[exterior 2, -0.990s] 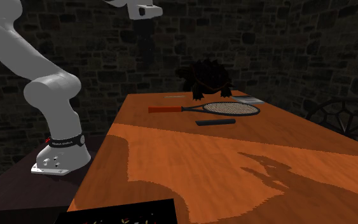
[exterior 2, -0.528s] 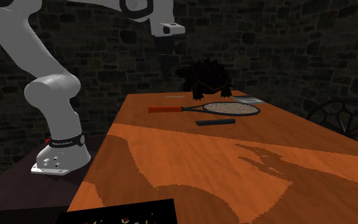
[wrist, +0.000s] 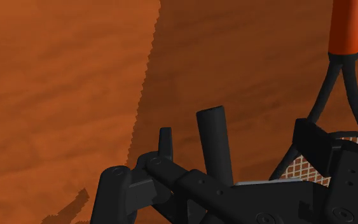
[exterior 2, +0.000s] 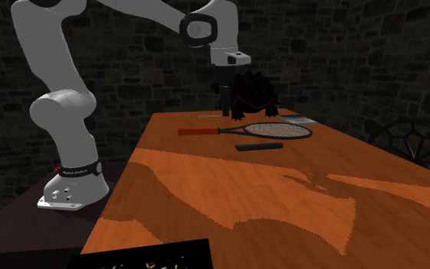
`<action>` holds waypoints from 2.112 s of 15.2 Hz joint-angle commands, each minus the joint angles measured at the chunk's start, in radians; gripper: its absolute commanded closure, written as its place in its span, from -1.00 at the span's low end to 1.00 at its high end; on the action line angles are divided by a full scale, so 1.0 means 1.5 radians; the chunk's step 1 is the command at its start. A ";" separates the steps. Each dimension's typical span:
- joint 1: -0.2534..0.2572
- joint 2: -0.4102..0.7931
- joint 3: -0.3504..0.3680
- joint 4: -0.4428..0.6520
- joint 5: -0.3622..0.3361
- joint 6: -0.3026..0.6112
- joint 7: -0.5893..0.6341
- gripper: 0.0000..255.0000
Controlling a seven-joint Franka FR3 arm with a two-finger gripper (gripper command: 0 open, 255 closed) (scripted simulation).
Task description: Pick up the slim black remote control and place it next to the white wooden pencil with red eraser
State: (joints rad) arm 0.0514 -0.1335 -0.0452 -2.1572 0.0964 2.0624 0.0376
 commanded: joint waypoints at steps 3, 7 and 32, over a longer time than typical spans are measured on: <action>0.004 0.109 0.002 0.070 0.005 0.029 -0.015 -1.00; 0.007 0.215 0.007 0.152 0.008 0.042 -0.026 -1.00; 0.011 0.365 0.015 0.234 0.011 0.099 -0.037 1.00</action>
State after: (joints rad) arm 0.0674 0.4122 -0.0250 -1.8053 0.1128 2.2126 -0.0184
